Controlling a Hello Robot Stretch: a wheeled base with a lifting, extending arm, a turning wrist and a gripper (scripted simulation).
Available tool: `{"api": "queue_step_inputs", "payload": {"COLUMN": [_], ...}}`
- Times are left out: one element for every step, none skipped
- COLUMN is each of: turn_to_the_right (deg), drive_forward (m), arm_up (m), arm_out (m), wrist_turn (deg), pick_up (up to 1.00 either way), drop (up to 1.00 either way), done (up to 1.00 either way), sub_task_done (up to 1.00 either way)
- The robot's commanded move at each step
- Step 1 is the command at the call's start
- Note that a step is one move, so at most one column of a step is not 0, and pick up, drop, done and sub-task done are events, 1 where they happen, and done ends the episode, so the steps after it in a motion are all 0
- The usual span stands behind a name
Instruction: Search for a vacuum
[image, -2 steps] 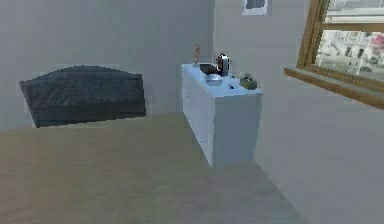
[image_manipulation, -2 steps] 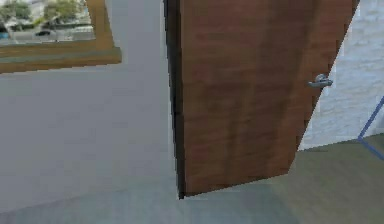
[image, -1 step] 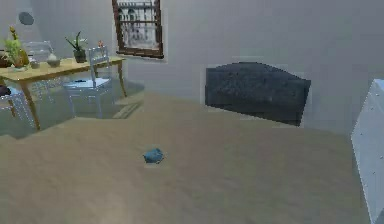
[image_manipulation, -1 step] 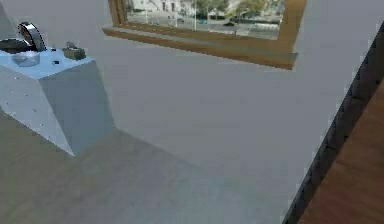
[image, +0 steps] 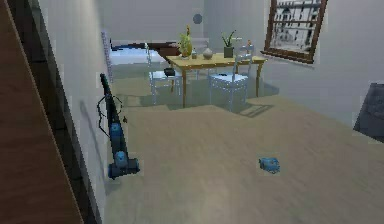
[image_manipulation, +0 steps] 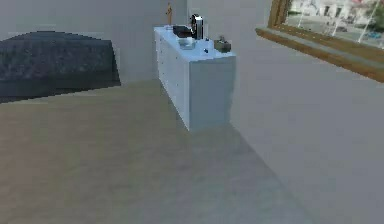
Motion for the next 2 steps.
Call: {"api": "queue_step_inputs", "payload": {"turn_to_the_right": [0.0, -42.0], "drive_forward": [0.90, 0.00], "arm_up": [0.00, 0.00], "arm_out": [0.00, 0.00], "wrist_turn": [0.0, 0.0], "pick_up": [0.00, 0.00], "drop": [0.00, 0.00], "done": [0.00, 0.00], "sub_task_done": [0.00, 0.00]}}
